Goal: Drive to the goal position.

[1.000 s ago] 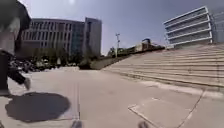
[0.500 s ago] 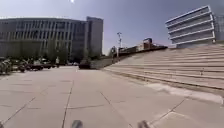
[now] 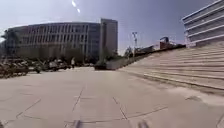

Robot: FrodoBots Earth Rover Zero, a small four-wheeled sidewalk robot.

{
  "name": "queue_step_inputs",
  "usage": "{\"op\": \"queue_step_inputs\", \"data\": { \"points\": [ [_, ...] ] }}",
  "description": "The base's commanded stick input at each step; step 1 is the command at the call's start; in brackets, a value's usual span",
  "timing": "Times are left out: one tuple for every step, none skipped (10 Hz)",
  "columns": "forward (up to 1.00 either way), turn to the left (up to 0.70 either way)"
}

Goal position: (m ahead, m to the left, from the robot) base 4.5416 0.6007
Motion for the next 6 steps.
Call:
{"op": "queue_step_inputs", "data": {
  "points": [
    [1.00, 0.03],
    [1.00, 0.03],
    [1.00, 0.03],
    [1.00, 0.03],
    [1.00, 0.03],
    [1.00, 0.03]
  ]
}}
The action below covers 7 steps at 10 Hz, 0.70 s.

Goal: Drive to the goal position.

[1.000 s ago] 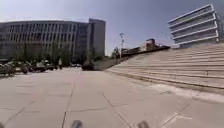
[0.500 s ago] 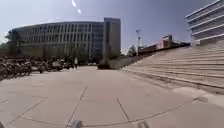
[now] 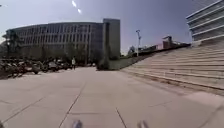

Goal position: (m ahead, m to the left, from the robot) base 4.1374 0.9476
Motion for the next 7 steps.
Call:
{"op": "queue_step_inputs", "data": {
  "points": [
    [1.00, 0.03],
    [1.00, 0.03],
    [1.00, 0.03],
    [1.00, 0.03],
    [1.00, 0.03],
    [1.00, 0.02],
    [1.00, 0.02]
  ]
}}
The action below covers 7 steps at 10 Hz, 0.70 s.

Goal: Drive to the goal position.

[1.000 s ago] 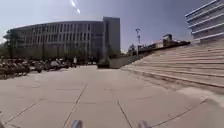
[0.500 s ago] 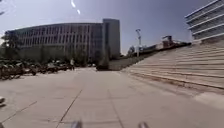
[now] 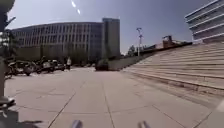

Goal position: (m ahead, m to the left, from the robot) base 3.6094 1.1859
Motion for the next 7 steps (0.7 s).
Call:
{"op": "queue_step_inputs", "data": {
  "points": [
    [1.00, 0.03],
    [1.00, 0.03],
    [1.00, 0.17],
    [1.00, 0.40],
    [1.00, 0.40],
    [1.00, 0.32],
    [1.00, 0.09]
  ]
}}
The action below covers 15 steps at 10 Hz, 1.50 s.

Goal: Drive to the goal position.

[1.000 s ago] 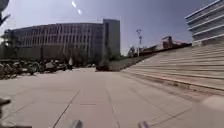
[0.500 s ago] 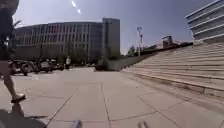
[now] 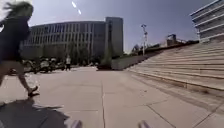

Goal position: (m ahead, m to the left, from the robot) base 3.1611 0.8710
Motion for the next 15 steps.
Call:
{"op": "queue_step_inputs", "data": {
  "points": [
    [1.00, 0.00],
    [1.00, 0.00],
    [1.00, 0.00],
    [1.00, 0.00],
    [1.00, 0.00],
    [1.00, 0.00],
    [1.00, 0.00],
    [1.00, 0.00],
    [1.00, 0.00],
    [1.00, 0.00],
    [1.00, 0.00],
    [1.00, 0.00],
    [1.00, 0.00],
    [1.00, 0.00],
    [0.63, 0.00]
  ]
}}
